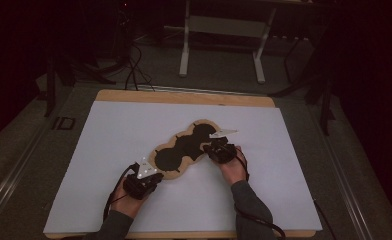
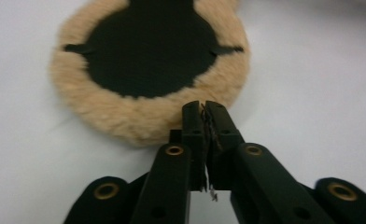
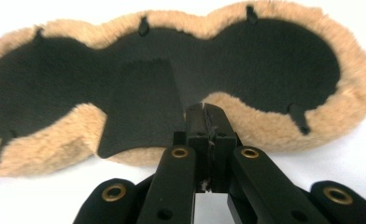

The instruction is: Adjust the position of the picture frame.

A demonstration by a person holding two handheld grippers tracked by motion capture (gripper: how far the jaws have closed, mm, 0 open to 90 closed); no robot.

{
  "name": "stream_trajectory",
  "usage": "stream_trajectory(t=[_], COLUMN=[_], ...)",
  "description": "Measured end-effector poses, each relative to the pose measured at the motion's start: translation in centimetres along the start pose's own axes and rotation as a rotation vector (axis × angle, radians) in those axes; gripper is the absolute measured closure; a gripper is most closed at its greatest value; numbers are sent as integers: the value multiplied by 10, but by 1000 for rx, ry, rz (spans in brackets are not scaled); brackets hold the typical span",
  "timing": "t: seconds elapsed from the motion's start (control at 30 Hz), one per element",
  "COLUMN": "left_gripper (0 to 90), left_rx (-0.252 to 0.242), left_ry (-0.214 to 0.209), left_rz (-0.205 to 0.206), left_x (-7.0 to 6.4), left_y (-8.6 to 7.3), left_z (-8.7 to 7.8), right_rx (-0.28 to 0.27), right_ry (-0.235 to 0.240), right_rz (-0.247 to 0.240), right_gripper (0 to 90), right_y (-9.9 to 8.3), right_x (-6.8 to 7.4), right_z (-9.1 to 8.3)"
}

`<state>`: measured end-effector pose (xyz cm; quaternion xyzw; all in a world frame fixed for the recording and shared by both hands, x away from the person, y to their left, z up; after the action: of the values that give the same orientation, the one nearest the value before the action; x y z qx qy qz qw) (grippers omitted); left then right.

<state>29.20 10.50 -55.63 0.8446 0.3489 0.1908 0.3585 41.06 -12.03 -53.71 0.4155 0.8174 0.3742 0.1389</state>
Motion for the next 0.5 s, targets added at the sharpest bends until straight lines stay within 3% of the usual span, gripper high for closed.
stream_trajectory(t=[0.07,0.2,0.4,0.5], left_gripper=[894,894,897,897], left_rx=[12,33,38,52], left_ry=[-7,-11,-11,10], left_rz=[25,53,52,36], left_x=[-5,-8,-7,-1], left_y=[0,0,-1,-2], left_z=[4,9,10,9], right_rx=[16,34,47,50], right_ry=[-14,2,29,24], right_rz=[-2,2,16,-8], right_gripper=[900,900,900,900], right_y=[-2,-4,-4,-4], right_x=[-1,-2,-3,1], right_z=[4,6,7,7])
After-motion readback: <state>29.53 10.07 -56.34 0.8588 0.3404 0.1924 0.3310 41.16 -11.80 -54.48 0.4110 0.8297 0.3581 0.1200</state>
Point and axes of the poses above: each handheld gripper's, and its own axes: z roughly forward along the jaws, y roughly out of its top, x roughly to its left, the point moved 4 cm from there along z, roughly forward along the jaws, and after that the axes turned 4 degrees about z, right-handed, at the moved point
